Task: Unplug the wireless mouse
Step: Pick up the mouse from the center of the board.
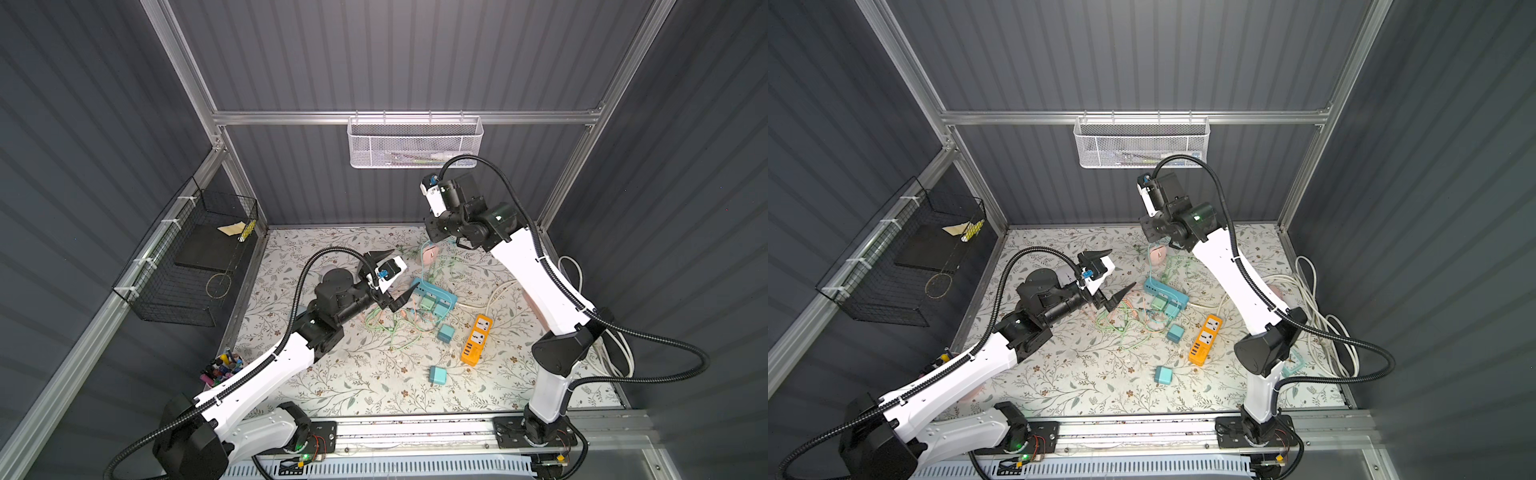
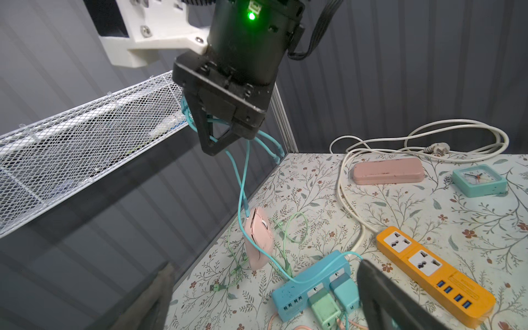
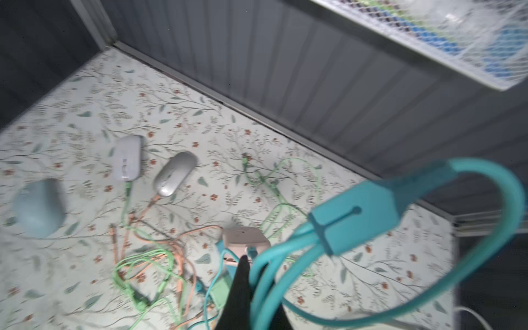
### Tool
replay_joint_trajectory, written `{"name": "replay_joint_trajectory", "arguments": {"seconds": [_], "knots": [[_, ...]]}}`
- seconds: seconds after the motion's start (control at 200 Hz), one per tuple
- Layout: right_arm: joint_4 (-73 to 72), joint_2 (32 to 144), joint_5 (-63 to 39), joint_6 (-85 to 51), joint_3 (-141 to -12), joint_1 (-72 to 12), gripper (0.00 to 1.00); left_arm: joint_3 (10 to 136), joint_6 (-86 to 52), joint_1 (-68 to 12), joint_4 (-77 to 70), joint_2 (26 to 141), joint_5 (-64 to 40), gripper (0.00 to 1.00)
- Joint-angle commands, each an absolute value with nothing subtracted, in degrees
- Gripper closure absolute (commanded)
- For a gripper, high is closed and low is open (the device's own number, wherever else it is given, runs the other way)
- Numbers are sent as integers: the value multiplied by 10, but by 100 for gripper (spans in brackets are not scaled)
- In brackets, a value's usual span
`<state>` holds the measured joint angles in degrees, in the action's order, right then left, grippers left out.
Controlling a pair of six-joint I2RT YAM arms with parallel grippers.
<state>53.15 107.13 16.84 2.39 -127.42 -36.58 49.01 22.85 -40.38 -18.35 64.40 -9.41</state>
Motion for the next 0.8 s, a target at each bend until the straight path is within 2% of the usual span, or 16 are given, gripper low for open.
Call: {"name": "replay_joint_trajectory", "arguments": {"seconds": [0.0, 0.115, 0.315, 0.561, 0.676, 0.796], "knots": [[501, 1071, 274, 54, -1282, -360, 100, 482, 234, -400, -195, 647, -98, 0], [487, 1078, 198, 38, -1285, -353, 100, 482, 234, -400, -196, 645, -98, 0], [396, 1115, 160, 77, -1280, -350, 100, 481, 228, -400, -195, 642, -105, 0], [366, 1128, -105, 40, -1306, -336, 100, 480, 231, -400, -194, 636, -99, 0], [400, 1097, -168, 34, -1288, -336, 100, 480, 235, -400, -192, 632, -90, 0], [380, 1003, -178, 26, -1173, -335, 100, 482, 240, -400, -193, 630, -38, 1]]}}
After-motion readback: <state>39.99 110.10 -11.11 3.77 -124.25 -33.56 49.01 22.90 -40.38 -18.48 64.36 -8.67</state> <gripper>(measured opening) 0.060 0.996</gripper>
